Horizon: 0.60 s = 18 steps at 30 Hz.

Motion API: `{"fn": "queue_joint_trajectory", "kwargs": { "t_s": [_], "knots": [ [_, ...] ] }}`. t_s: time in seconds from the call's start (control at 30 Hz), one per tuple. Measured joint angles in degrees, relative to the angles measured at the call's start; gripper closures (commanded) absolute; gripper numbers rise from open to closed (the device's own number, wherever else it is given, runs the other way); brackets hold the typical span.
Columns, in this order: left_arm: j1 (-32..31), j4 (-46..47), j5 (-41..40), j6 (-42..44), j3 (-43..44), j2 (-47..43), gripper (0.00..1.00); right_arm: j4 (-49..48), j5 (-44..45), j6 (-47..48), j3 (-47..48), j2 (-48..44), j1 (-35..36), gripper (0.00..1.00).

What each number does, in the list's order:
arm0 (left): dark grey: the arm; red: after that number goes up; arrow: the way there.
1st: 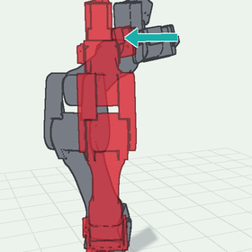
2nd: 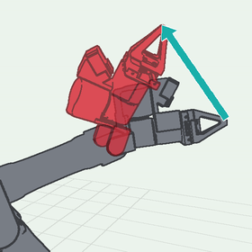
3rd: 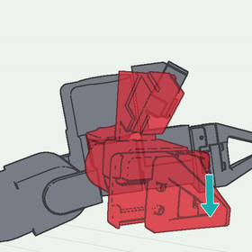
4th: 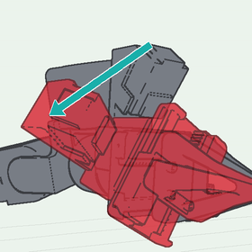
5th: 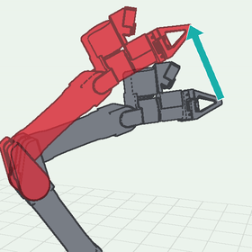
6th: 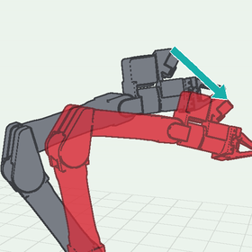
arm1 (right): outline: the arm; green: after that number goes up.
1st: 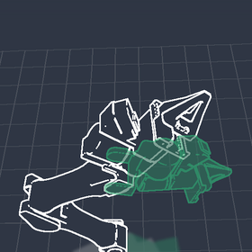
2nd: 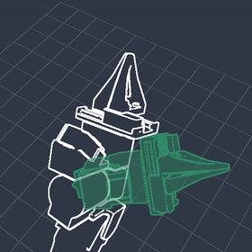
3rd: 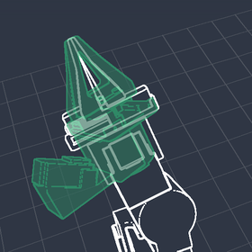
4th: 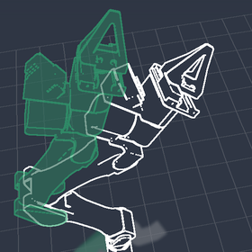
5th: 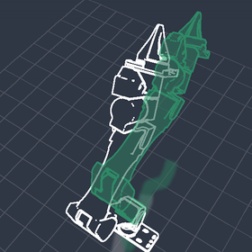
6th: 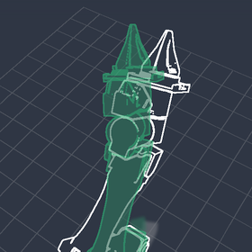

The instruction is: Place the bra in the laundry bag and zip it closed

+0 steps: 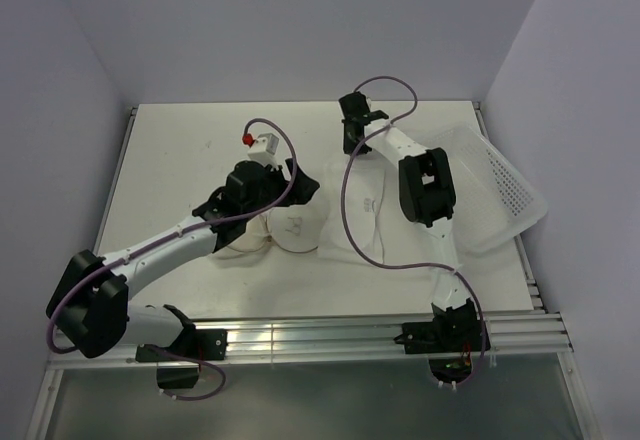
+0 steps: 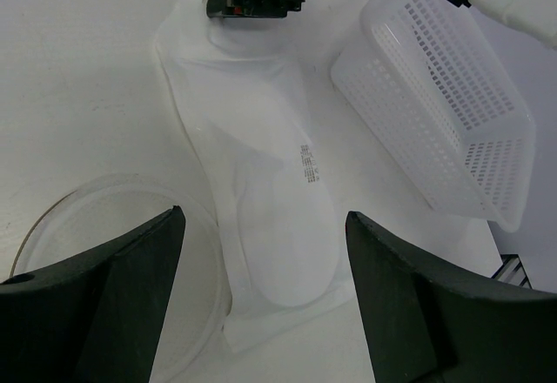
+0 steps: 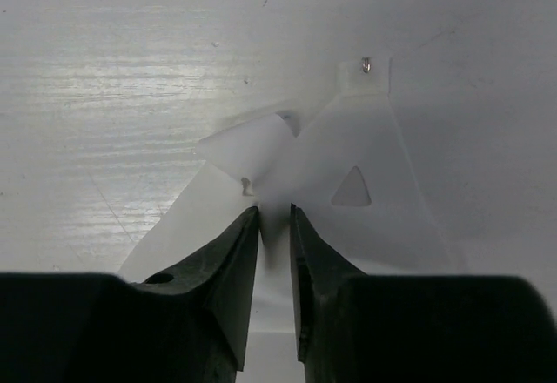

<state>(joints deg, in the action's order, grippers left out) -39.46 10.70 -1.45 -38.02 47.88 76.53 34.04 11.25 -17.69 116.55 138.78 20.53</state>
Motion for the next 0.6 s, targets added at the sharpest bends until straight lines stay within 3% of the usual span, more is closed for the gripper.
{"fn": "queue_joint_trajectory", "kwargs": {
  "t_s": [0.13,0.43,0.6],
  "knots": [
    [0.0,0.0,-0.2,0.4,-1.2,-1.6,0.2,-2.8,-2.4,0.5,-3.5,-1.7,-0.2,1.0],
    [0.0,0.2,-0.3,0.9,-2.6,-1.6,0.22,-16.5,-6.0,-0.5,-32.1,-20.3,1.0,1.0],
    [-1.1,0.3,0.3,0.9,-2.6,-0.8,0.22,-23.3,-5.2,-0.4,-33.2,-25.7,1.2,1.0]
  ]
}}
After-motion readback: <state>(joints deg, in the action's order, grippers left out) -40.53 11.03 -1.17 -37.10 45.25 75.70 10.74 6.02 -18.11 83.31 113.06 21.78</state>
